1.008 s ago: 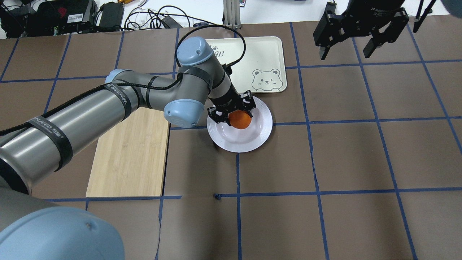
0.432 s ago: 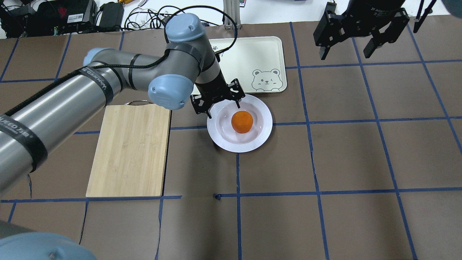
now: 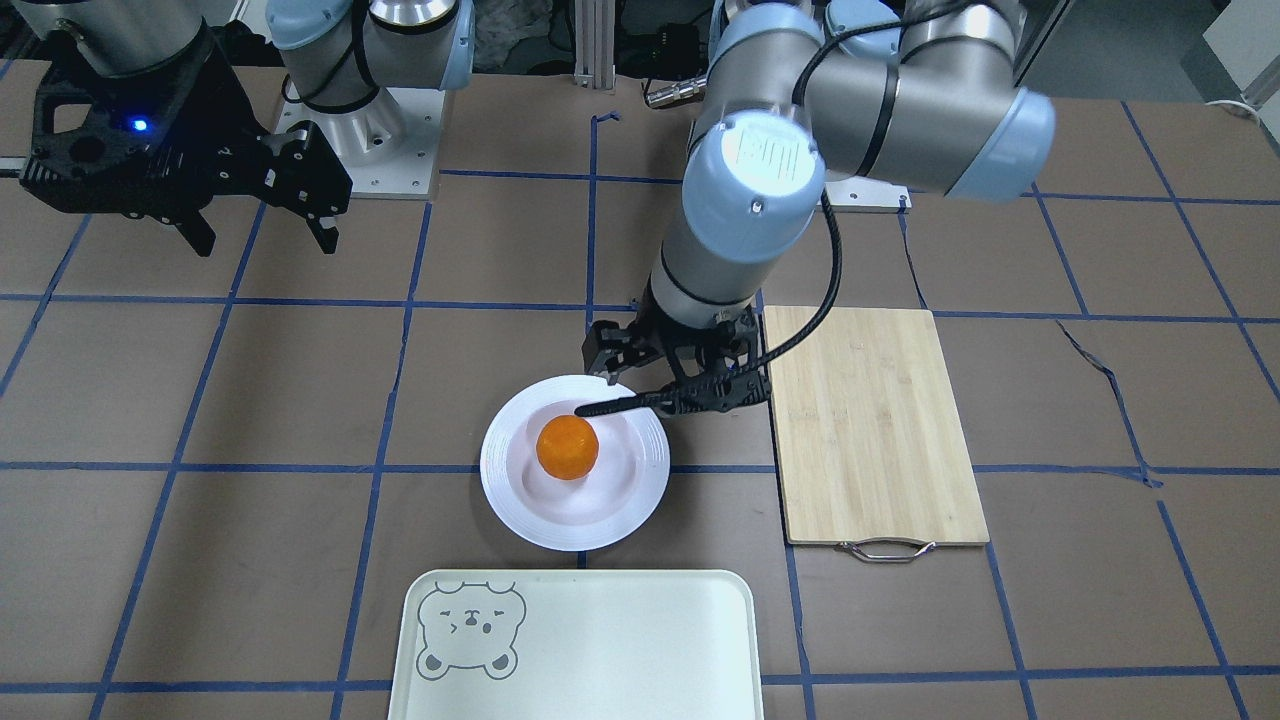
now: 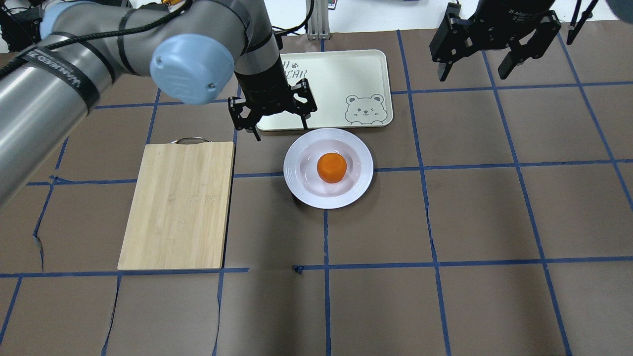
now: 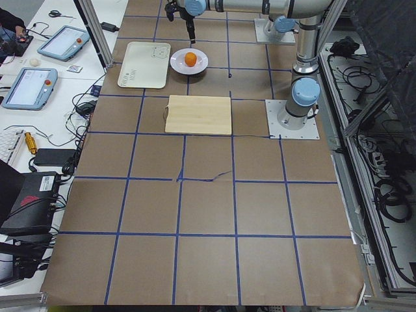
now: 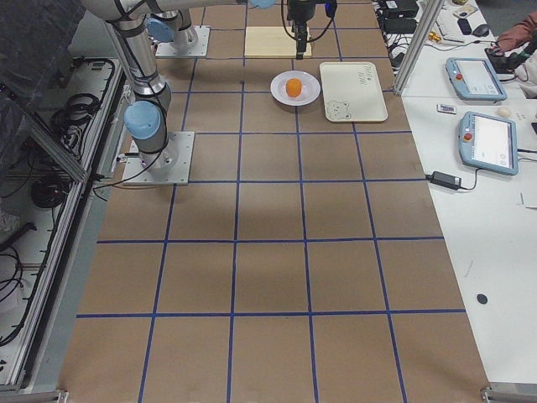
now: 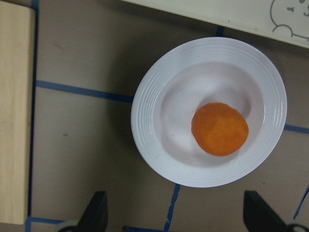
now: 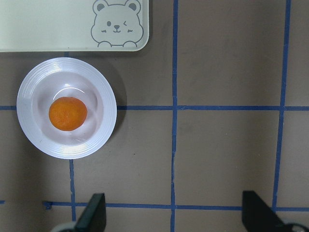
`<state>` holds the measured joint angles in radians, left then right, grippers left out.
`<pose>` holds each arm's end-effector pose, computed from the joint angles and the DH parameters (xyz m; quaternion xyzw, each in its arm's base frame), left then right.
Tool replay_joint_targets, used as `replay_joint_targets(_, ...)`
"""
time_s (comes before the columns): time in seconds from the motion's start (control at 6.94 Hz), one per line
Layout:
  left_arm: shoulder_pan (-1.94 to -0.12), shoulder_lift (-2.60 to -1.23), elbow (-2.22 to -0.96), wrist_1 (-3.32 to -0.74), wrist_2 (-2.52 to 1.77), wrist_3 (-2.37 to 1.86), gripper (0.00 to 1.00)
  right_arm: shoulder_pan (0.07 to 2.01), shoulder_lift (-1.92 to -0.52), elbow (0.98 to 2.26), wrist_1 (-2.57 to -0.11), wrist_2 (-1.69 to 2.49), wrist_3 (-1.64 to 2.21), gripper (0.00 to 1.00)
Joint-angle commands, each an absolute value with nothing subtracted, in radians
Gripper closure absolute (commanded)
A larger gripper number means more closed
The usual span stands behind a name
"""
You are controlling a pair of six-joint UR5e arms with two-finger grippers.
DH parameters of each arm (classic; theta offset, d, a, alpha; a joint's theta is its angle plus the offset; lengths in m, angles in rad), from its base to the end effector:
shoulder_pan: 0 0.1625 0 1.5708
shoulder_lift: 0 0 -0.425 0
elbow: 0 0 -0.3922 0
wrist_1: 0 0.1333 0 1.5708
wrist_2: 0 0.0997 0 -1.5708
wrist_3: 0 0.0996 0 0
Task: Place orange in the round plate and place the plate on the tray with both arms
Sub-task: 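Open the left gripper to release the orange and lift away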
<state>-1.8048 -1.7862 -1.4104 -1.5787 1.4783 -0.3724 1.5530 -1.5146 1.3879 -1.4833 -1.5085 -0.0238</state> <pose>-0.2721 -0.5270 0.4509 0.0705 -0.9959 -0.0438 0.0347 0.1303 -0.5188 0.5410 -0.0036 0.9993 -0.0202 0.0307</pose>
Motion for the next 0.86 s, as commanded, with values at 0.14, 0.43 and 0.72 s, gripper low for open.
replay_joint_targets(0.14,-1.751,-1.646,-1.454,-1.598,1.56,-0.231,0.0,1.539,-1.461,1.405,-1.626,-1.265,-0.023,0.0)
replay_joint_targets(0.43,-1.656,-1.592,-1.483,-1.583,1.554,-0.112,0.0,1.539,-1.412,1.567,-1.772,-1.075,-0.026,0.0)
replay_joint_targets(0.72,-1.651,-1.559,-1.552,-1.539,1.557,-0.112,0.0,1.507,-1.384,1.85,-2.151,-0.894,-0.026,0.0)
